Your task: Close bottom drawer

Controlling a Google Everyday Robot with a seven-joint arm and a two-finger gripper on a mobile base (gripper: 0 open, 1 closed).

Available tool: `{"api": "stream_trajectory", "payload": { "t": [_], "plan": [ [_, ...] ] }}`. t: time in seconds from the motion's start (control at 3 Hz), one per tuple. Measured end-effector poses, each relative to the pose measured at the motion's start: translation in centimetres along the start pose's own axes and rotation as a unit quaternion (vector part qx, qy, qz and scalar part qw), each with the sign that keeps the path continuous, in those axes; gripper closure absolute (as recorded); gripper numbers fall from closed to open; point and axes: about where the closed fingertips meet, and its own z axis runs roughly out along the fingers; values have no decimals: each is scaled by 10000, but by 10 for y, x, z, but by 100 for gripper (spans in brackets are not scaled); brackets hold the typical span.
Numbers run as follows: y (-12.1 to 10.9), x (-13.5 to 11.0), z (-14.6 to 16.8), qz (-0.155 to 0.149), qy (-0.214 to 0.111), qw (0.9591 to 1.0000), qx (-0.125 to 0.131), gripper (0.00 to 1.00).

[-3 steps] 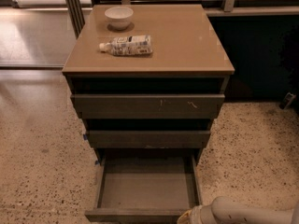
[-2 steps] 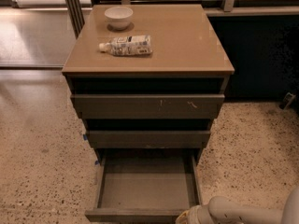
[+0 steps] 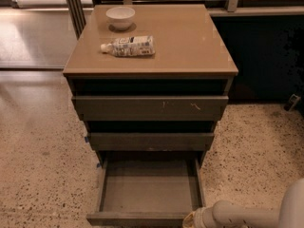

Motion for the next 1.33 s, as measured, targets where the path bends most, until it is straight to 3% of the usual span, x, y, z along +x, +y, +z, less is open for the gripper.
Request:
{"api": "stream_trajectory", "payload": {
  "t": [0.33,0.67,1.33],
  "plan": [
    [-20,5,-11,-123,154,9995,262,100],
    [-60,9,-25,-252,281,9975,601,100],
    [-63,9,-7,-477,188,9971,570,100]
  ]
}}
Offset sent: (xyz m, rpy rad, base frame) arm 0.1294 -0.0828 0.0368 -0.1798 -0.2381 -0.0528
